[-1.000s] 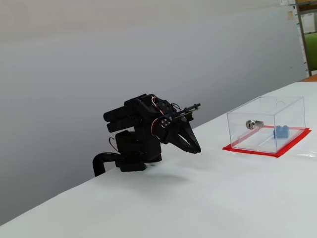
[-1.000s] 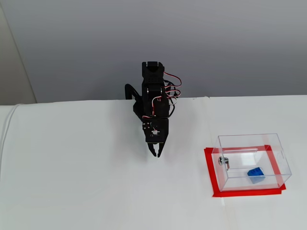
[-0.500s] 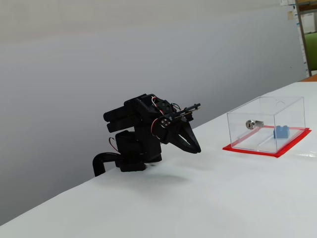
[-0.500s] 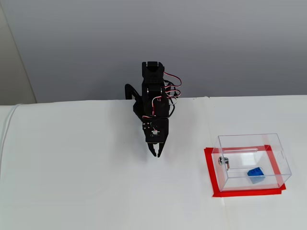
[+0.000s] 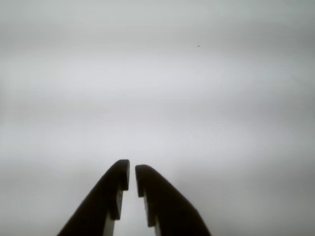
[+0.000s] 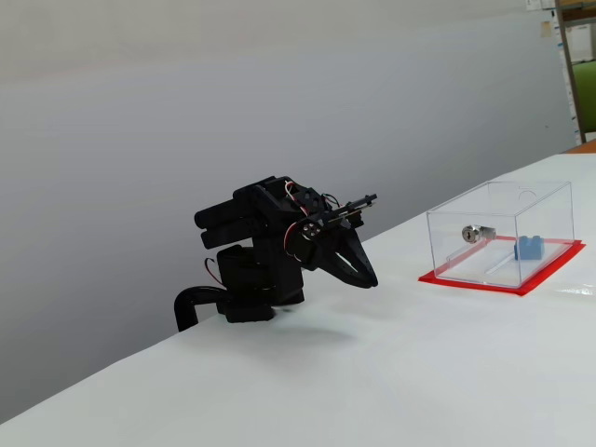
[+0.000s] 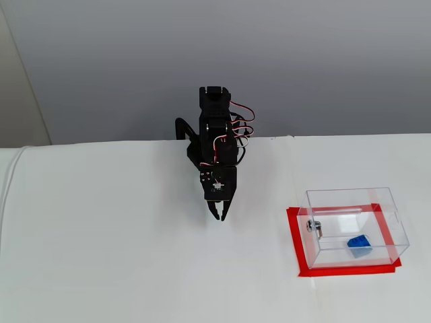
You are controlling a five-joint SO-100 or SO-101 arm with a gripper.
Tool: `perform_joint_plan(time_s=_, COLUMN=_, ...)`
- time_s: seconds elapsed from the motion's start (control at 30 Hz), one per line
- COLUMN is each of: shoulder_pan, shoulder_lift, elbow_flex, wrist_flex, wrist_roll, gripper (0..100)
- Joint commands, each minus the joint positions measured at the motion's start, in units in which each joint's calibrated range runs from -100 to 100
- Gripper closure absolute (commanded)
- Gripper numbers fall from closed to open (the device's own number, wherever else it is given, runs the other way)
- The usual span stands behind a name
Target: Pick the blue lego brick and place it into the transparent box
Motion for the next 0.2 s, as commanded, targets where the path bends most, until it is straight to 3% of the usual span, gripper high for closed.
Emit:
perform_joint_plan(time_s=0.0, shoulder_pan=-0.48, shoulder_lift=-0.84, elbow_flex=0.69, wrist_flex=0.09, wrist_roll=0.21, gripper=99)
perform_joint_plan(time_s=0.17, shoulder_pan=-0.48, shoulder_lift=-0.84, elbow_flex=0.69, wrist_flex=0.09, wrist_roll=0.21, gripper=99)
